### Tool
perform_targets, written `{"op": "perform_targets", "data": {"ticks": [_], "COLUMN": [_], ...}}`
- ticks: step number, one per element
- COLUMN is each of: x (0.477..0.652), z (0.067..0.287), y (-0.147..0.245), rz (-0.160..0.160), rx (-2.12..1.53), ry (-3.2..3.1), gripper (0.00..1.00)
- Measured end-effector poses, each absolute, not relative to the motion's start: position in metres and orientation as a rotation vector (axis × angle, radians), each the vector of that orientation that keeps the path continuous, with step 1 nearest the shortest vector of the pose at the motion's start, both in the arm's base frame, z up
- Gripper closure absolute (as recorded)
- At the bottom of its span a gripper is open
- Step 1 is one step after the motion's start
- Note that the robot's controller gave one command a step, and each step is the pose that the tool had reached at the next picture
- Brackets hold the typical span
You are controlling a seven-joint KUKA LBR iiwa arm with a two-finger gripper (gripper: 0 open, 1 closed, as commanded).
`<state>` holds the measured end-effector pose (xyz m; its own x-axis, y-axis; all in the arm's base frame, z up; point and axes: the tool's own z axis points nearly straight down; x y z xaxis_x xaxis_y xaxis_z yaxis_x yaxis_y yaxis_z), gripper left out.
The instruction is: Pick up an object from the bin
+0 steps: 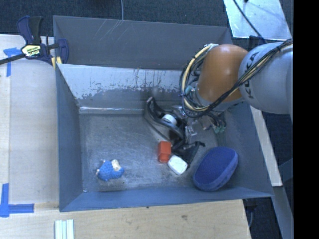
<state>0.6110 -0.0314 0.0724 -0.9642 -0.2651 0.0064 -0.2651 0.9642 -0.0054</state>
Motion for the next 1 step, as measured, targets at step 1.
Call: {"op": "perform_targets", "data": {"ticks": [1], "x": [0.6012], "z": [0.0742], "y": [-0.0298], "rz": [0.014], "rx": [0.325], "ry": [-3.135], "gripper": [1.00]}}
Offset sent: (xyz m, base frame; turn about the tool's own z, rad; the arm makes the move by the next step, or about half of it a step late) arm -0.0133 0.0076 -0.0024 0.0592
